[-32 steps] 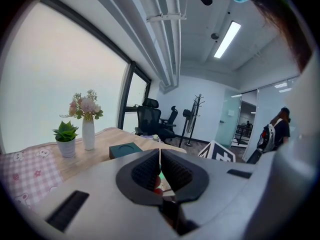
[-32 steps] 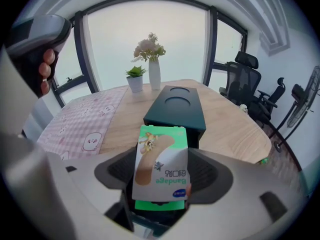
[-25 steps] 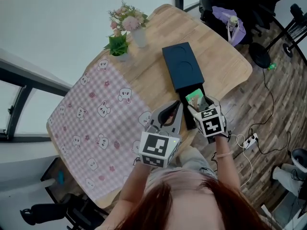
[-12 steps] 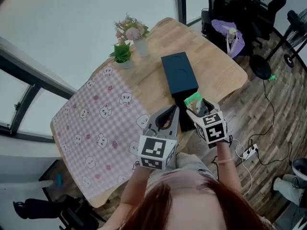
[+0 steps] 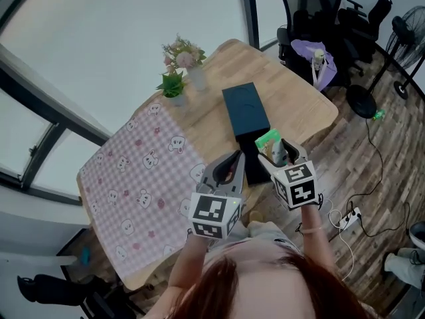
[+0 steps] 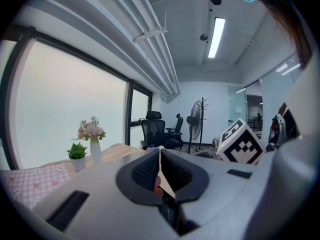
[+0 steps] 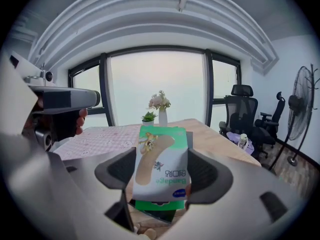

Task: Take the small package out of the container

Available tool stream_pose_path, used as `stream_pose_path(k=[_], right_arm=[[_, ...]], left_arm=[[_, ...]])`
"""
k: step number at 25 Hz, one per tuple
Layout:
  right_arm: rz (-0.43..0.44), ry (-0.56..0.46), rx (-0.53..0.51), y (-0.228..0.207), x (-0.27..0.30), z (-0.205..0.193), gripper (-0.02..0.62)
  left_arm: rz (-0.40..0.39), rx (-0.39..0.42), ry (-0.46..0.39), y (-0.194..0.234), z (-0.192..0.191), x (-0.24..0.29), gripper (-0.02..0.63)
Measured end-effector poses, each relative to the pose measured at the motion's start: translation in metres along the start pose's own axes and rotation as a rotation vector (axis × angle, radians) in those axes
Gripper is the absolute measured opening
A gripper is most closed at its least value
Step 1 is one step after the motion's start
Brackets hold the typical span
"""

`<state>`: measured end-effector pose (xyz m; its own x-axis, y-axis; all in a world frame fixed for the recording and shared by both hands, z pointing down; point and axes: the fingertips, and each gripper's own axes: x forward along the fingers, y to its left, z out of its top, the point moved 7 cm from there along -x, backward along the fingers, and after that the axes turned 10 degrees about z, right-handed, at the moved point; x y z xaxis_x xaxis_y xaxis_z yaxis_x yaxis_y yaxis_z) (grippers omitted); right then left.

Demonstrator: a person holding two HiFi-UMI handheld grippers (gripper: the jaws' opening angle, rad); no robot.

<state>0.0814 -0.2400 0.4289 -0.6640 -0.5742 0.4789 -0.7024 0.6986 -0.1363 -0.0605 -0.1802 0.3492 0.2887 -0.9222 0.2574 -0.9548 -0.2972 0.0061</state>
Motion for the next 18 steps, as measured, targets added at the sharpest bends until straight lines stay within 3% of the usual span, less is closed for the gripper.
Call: stream_pose_path(k=[9, 18], right_arm=[[-0.050, -0.108, -0.031, 0.027, -0.030, 0.016, 0.321], [-0.132, -0.208, -0.080, 0.085, -0.055, 0.021, 0.321]], left_arm=[[-0.015, 0.014, -0.029, 0.005, 0.007, -0.032, 0.015], [-0.027, 0.014, -0.058, 0.024, 0.001, -0.090, 0.015]])
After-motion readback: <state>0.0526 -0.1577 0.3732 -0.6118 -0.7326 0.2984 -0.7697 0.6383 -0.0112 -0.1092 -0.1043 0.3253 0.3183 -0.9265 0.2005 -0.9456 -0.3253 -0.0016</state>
